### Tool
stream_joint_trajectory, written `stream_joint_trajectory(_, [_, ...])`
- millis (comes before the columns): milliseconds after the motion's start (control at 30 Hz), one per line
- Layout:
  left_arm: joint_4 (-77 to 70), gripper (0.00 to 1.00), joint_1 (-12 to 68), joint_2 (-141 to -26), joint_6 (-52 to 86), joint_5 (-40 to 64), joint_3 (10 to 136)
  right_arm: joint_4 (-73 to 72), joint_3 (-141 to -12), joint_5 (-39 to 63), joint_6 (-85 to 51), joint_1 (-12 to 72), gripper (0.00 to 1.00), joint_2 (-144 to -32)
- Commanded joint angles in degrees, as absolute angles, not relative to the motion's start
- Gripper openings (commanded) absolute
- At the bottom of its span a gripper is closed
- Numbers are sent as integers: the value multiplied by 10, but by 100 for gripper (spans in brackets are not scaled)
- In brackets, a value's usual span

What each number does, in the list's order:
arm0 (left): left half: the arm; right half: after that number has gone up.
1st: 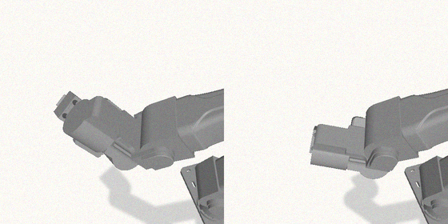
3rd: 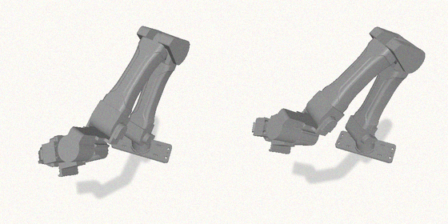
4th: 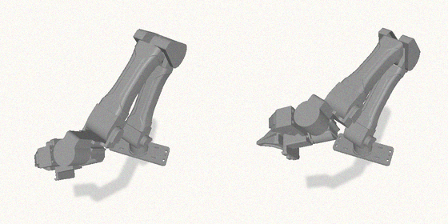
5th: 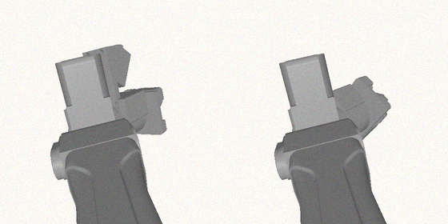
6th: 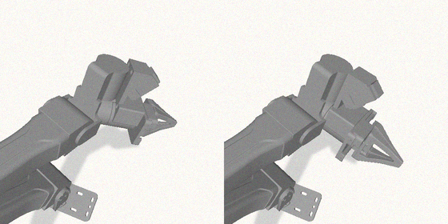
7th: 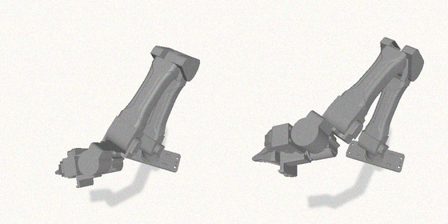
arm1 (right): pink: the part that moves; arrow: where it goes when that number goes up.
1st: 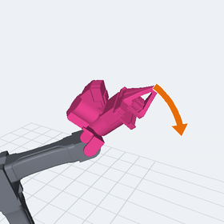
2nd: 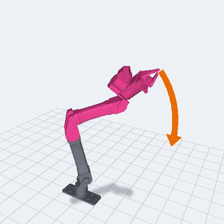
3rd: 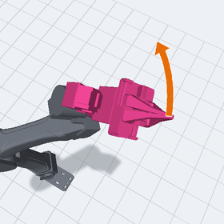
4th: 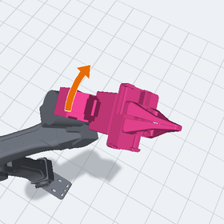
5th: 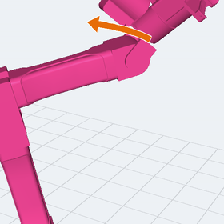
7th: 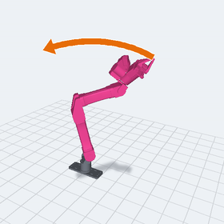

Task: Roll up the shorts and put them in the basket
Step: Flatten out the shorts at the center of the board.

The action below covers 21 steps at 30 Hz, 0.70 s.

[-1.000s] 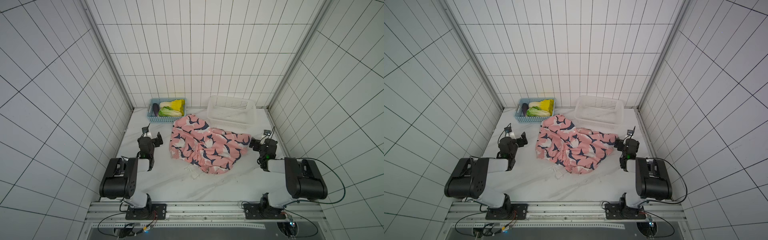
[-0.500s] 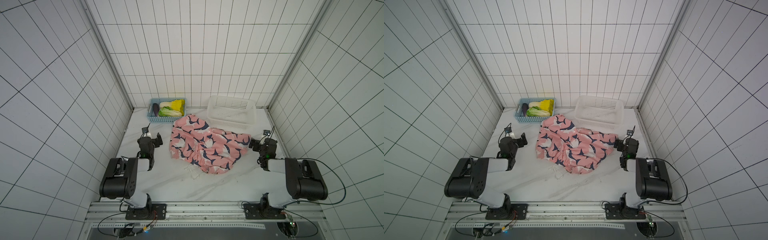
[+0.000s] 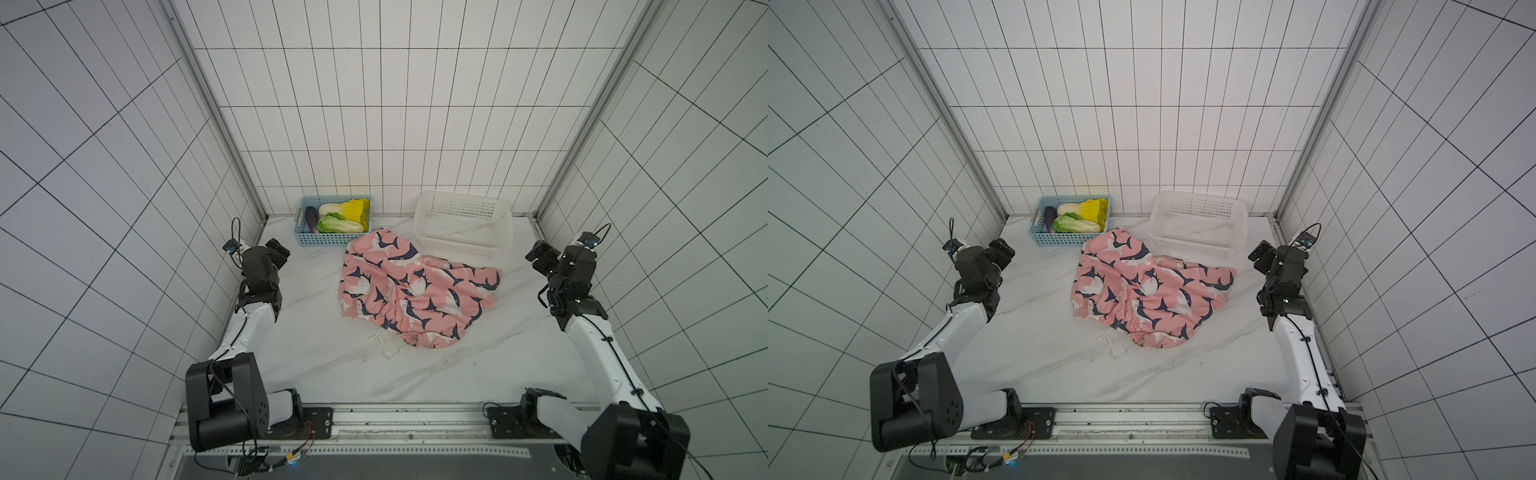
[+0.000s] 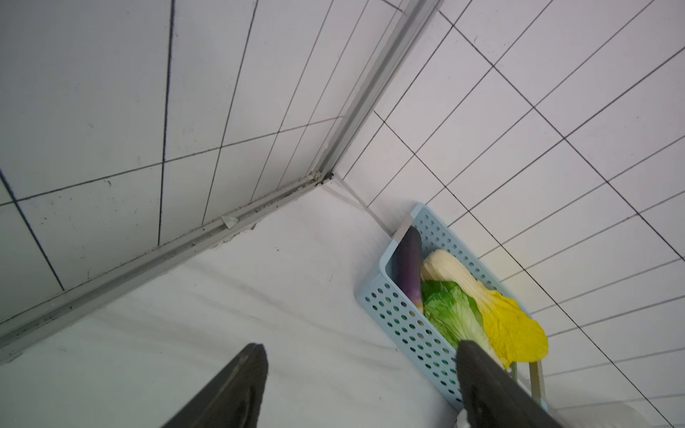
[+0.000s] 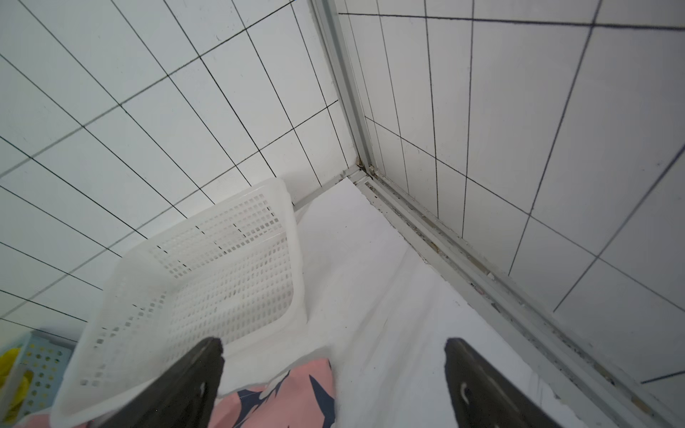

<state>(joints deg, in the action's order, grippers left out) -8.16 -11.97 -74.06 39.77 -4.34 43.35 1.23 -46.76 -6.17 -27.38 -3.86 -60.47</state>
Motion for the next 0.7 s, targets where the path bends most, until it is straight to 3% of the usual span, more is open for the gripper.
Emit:
stream_joint_trajectory(0, [73, 73, -49, -727, 434, 84, 454, 169, -481, 14, -345, -47, 90, -594])
stream_joint_trajectory(100, [139, 74, 48, -699, 389, 77, 460, 237, -485, 68, -351, -47, 84, -587])
stream_joint_trajectory(367, [231, 81, 309, -658, 325, 61, 424, 330, -424, 163, -372, -47, 84, -522])
stream_joint_trajectory(467, [230, 77, 398, -651, 326, 23, 399, 353, -413, 179, -364, -46, 84, -509])
stream_joint_trajectory(667, [181, 71, 496, -681, 323, 12, 376, 384, -397, 180, -359, -46, 83, -505])
